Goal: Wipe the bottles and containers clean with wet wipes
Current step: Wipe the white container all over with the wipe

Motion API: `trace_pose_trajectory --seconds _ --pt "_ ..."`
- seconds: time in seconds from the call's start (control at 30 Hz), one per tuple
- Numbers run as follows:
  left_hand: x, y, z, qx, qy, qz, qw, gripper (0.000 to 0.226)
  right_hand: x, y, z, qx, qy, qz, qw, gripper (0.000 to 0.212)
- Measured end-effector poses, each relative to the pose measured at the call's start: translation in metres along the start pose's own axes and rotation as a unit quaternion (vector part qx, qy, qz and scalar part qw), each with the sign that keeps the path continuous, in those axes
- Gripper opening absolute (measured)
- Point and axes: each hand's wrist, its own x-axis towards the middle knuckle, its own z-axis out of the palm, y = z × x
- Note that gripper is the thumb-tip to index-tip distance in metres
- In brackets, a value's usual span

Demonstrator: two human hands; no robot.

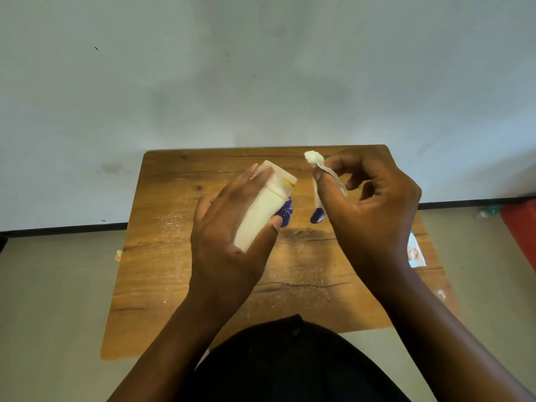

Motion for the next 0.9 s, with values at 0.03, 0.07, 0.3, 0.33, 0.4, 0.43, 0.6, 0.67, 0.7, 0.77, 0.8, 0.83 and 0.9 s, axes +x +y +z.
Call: trace_pose_trajectory --seconds 0.03,0.07,0.3,0.33,0.4,0.43,0.6,0.67,0.7,0.77,0.8,0.83,0.9 --pt "0.001 0.002 0.0 -0.077 -0.004 -0.058 0.995 0.066 -0.002 0.0 -0.001 0.025 -0.006 0.017 1.0 0.016" --pt "0.003 0.004 0.0 -0.161 -0.01 -0.11 0.981 0.07 -0.004 -0.001 -0.001 0.054 -0.015 0.032 0.998 0.016" --pt "0.007 0.012 0.0 -0.353 -0.061 -0.195 0.913 0.049 -0.029 -0.013 0.019 0.065 -0.138 -0.028 0.988 0.036" --pt "0.006 0.01 0.001 -0.349 -0.058 -0.195 0.915 0.042 -0.033 -0.015 0.022 0.061 -0.145 -0.046 0.986 0.037" --pt "0.01 0.014 -0.004 -0.397 -0.04 -0.221 0.89 0.039 -0.04 -0.016 0.024 0.054 -0.159 -0.094 0.981 0.035" --pt "0.012 0.015 -0.006 -0.419 -0.045 -0.237 0.876 0.045 -0.042 -0.015 0.023 0.044 -0.169 -0.121 0.977 0.033" --pt "0.012 0.014 -0.006 -0.472 -0.049 -0.267 0.839 0.057 -0.042 -0.009 0.016 -0.036 -0.201 -0.198 0.959 0.029" --pt "0.011 0.016 -0.005 -0.483 -0.036 -0.283 0.828 0.059 -0.031 -0.005 0.016 -0.022 -0.171 -0.183 0.968 0.025" --pt "0.011 0.018 -0.004 -0.479 -0.028 -0.293 0.827 0.057 -0.022 -0.003 0.016 -0.02 -0.146 -0.169 0.975 0.024" --pt "0.008 0.018 -0.004 -0.472 -0.03 -0.298 0.829 0.055 -0.005 -0.001 0.017 -0.035 -0.088 -0.149 0.984 0.021" --pt "0.007 0.017 -0.003 -0.475 -0.039 -0.291 0.829 0.054 0.001 -0.001 0.017 -0.039 -0.067 -0.145 0.986 0.019" --pt "0.007 0.017 -0.003 -0.479 -0.042 -0.286 0.829 0.053 0.004 0.0 0.017 -0.04 -0.057 -0.145 0.987 0.018" --pt "0.009 0.016 -0.004 -0.475 -0.021 -0.287 0.832 0.048 -0.003 -0.004 0.017 -0.041 -0.077 -0.152 0.985 0.017"
